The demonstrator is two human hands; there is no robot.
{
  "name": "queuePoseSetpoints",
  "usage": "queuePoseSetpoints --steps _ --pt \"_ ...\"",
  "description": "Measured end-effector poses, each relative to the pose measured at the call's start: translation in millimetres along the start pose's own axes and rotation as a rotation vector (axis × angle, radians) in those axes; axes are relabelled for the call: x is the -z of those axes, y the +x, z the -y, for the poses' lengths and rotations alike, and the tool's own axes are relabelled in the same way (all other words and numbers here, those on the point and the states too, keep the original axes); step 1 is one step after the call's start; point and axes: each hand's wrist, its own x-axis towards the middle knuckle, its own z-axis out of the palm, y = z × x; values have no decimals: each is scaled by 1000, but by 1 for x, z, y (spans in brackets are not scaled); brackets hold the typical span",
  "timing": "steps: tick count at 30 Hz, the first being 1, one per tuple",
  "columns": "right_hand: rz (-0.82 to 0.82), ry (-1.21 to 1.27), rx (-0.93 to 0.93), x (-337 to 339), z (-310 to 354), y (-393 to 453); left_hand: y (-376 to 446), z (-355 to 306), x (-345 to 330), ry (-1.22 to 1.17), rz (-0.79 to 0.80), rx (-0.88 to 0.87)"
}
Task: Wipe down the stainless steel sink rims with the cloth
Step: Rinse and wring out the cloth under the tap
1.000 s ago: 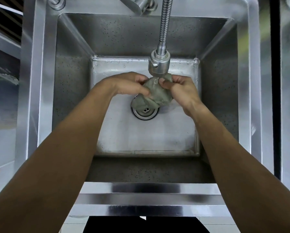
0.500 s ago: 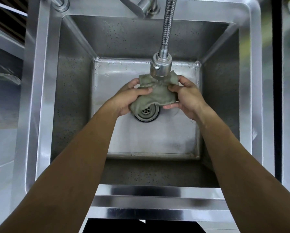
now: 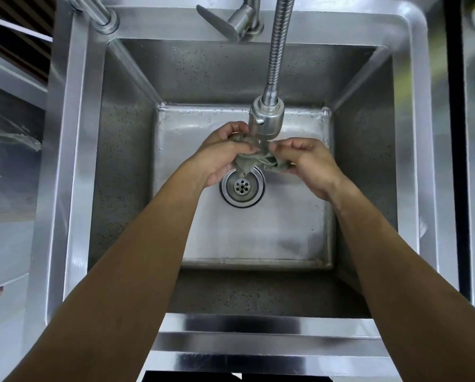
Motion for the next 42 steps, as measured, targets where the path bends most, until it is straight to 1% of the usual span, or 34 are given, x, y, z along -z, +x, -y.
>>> queuePoseSetpoints --steps 2,4,6,8,9,10,13,14,15,18,19,20,22,23,24,25,26,27,28,29,30,31,32,34,35,36,37,38,40,42 --pt "-25 -66 11 -3 1 1 -1 -5 -3 -32 6 -39" --pt "-40 -59 -14 -5 5 1 -4 -16 -6 -19 -47 -48" --pt "-52 -15 -25 -6 8 1 -10 -31 -9 114 -135 -78" --pt "-46 26 -36 -7 10 0 -11 -45 -8 312 -188 -115" --pt "-37 11 -34 -8 10 1 -12 -53 -7 346 -215 -142" --pt "-24 -29 -28 -9 10 0 -12 -61 -6 302 -238 -175" --pt "11 -131 -1 -15 9 -3 -9 -85 -6 -81 -240 -261" --pt "15 -147 7 -17 8 -4 -9 -93 -7 -157 -252 -296" --pt "17 -154 12 -17 8 -5 -8 -99 -8 -193 -288 -324" --pt "41 -132 1 -17 10 -8 -5 -112 -11 -190 -407 -408" --pt "50 -117 -11 -16 11 -8 -4 -113 -12 -155 -441 -479" --pt "59 -101 -21 -16 12 -8 -1 -112 -12 -65 -490 -593" --pt "69 -68 -32 -16 15 -6 3 -106 -11 202 -589 -845" --pt "72 -56 -34 -16 17 -6 2 -102 -11 289 -607 -922" --pt "76 -49 -35 -17 19 -6 1 -97 -11 322 -611 -965" --pt "78 -48 -36 -17 21 -7 -1 -89 -12 316 -616 -971" --pt "78 -54 -34 -17 24 -9 -6 -79 -11 270 -618 -936" --pt "78 -63 -32 -16 27 -11 -11 -66 -11 195 -603 -845" --pt "83 -66 -34 -15 29 -13 -15 -51 -10 140 -551 -693" --pt "94 -60 -39 -13 30 -15 -20 -36 -9 149 -456 -514" --pt "117 -46 -44 -11 30 -16 -23 -23 -6 226 -328 -347" --pt "144 -35 -47 -9 31 -17 -25 -11 0 313 -181 -221" --pt "169 -28 -50 -7 31 -18 -26 -4 5 368 -33 -133" --pt "195 -22 -52 -1 33 -19 -27 -3 13 445 234 -34" --pt "201 -4 -52 2 33 -19 -28 -6 14 513 344 2" --pt "205 23 -54 5 33 -20 -29 -12 12 600 431 31" --pt "207 50 -62 8 33 -19 -29 -17 8 699 486 42" --pt "213 70 -70 12 32 -20 -27 -20 5 807 476 40" --pt "235 86 -83 17 31 -20 -25 -27 1 995 364 8" --pt "285 121 -103 20 33 -22 -25 -33 -2 1087 284 -66"
